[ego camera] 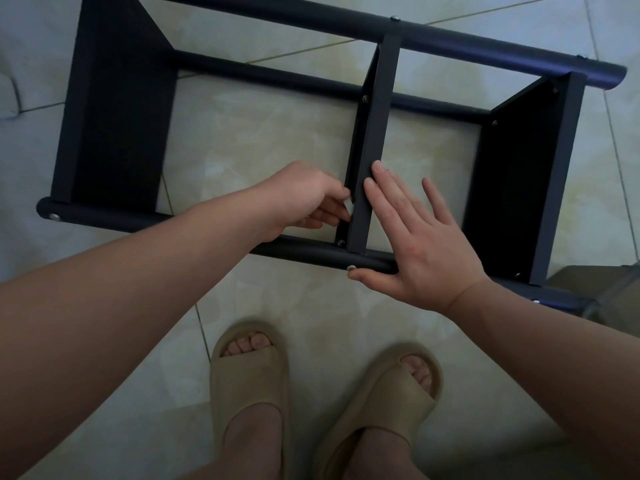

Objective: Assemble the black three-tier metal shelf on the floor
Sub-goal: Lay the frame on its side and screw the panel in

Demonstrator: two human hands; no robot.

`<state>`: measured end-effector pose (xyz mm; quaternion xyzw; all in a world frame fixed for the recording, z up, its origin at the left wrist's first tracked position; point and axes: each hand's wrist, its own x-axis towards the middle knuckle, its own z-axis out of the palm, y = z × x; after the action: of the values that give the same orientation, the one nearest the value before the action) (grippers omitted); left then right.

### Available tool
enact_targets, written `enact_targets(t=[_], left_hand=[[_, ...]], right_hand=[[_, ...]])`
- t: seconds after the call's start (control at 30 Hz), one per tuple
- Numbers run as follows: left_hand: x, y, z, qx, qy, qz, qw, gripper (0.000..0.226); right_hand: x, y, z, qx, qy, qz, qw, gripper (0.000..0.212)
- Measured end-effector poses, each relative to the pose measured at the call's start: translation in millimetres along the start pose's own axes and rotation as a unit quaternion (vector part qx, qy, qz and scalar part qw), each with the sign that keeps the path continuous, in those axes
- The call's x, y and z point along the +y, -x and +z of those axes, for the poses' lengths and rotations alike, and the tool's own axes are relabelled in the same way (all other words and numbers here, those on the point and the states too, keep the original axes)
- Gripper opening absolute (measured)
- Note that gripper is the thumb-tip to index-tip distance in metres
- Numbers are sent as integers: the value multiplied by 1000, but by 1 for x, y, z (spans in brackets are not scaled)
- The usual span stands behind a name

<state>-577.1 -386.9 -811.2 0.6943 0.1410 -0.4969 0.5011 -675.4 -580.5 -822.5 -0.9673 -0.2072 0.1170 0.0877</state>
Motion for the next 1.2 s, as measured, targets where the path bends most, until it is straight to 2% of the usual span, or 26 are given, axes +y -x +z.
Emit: enact_targets(t=[0.53,0.77,1.0,1.2], left_hand=[[-3,1,-13,-53,-103,46,992,19],[-5,3,-18,-72,-122,49,989,14],[-7,7,-22,-89,-174,64,979,21],[-8,11,-24,-102,-218,73,968,17]], right_hand=[[0,0,0,-5,-6,1,1000,103],[1,0,1,-5,-7,0,1000,104],[0,0,1,-6,-10,1,1000,103],[1,0,1,-6,-13,3,1000,104]])
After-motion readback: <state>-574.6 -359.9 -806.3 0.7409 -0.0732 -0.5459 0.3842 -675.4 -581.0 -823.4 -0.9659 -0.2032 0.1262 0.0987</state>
